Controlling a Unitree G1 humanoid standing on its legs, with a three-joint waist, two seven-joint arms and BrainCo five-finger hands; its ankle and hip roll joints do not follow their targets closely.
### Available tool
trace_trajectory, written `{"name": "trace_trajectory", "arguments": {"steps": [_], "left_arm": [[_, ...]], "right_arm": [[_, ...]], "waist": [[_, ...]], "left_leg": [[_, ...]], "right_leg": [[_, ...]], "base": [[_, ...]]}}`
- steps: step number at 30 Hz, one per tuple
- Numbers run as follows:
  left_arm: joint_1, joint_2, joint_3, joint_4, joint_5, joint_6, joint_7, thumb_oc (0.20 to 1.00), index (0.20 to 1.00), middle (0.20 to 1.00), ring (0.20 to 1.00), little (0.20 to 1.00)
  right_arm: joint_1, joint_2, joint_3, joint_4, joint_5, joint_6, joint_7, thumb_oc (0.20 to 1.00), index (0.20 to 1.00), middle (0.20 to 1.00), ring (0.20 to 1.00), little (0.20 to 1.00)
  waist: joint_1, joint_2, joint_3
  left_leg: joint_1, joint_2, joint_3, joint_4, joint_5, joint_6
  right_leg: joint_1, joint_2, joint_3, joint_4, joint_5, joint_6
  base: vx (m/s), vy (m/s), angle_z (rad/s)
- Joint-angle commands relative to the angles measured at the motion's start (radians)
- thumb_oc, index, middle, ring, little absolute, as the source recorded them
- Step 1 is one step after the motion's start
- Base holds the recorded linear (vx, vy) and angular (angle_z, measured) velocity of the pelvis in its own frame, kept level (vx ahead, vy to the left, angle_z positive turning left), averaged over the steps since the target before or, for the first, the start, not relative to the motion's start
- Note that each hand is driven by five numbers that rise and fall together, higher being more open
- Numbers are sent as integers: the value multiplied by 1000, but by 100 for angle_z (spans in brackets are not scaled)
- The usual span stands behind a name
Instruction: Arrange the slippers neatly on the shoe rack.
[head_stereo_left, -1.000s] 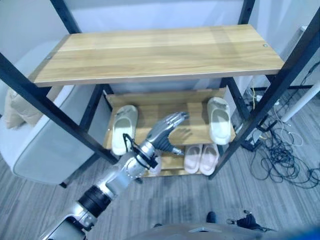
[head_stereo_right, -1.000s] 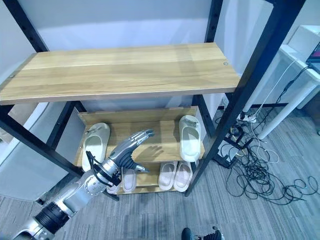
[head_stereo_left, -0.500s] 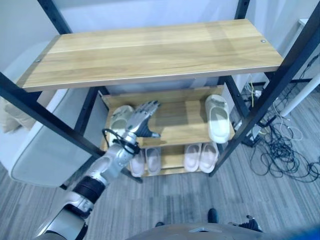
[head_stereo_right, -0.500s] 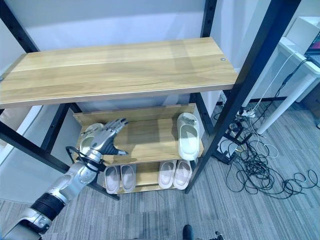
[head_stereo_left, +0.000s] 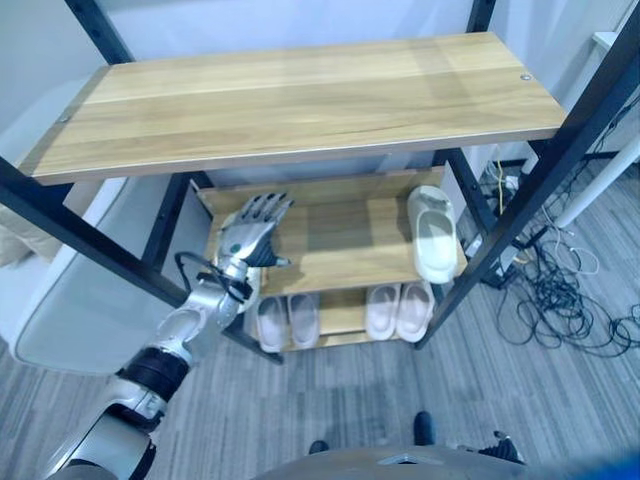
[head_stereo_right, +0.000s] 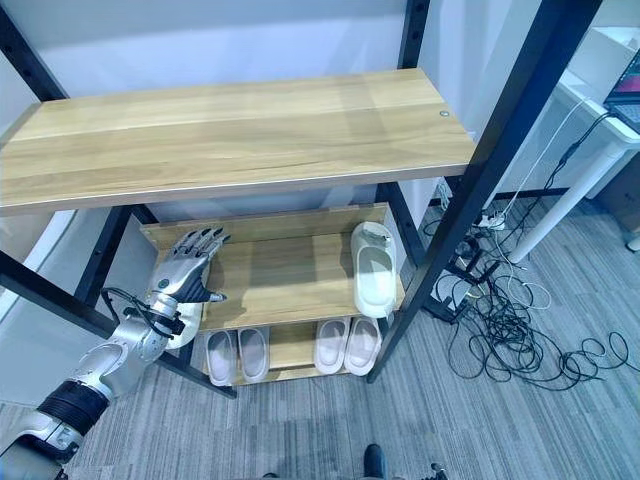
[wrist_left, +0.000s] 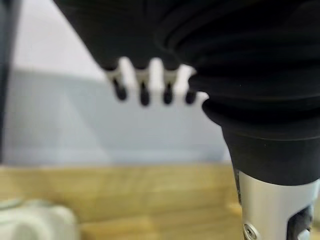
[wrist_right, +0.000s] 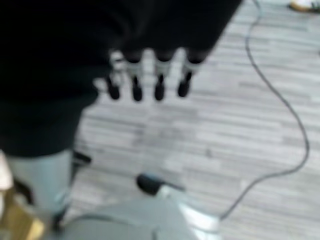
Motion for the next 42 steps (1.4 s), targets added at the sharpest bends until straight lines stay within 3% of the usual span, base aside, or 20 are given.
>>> {"name": "trace_trajectory", "arguments": {"steps": [1, 14, 30, 42], "left_arm": [[-198, 46, 31, 68, 15, 27, 67, 1000, 1000, 1000, 1000, 1000], [-193, 117, 99, 120, 5, 80, 89, 1000, 1000, 1000, 1000, 1000], [-230, 137, 98, 215, 40, 153, 108, 1000, 1000, 1000, 1000, 1000], [-268, 174, 107, 222, 38, 168, 115, 1000, 1000, 1000, 1000, 1000]], "right_arm": [[18, -4, 11, 6, -23, -3, -19, 1000, 1000, 1000, 1000, 1000], [42, 2, 18, -13, -26, -11, -10, 1000, 1000, 1000, 1000, 1000], [25, -4, 40, -39, -38, -8, -5, 1000, 1000, 1000, 1000, 1000], [30, -13, 47, -47, -50, -7, -6, 1000, 1000, 1000, 1000, 1000]], "waist": [[-11, 19, 14], [-10, -3, 30], [-6, 10, 50], [-4, 12, 56]], "left_leg": [[-87, -22, -36, 11, 56, -38], [-100, -21, -34, 11, 52, -31], [-109, -28, -32, 11, 52, -26], [-121, -33, -30, 11, 52, -24]], "right_leg": [[64, -13, 0, 8, -54, 76], [52, -8, 5, 8, -51, 74], [41, -16, 0, 8, -47, 79], [27, -17, 1, 8, -45, 80]], "base": [[0, 0, 0], [12, 4, -1], [6, 2, 0], [5, 0, 0]]}}
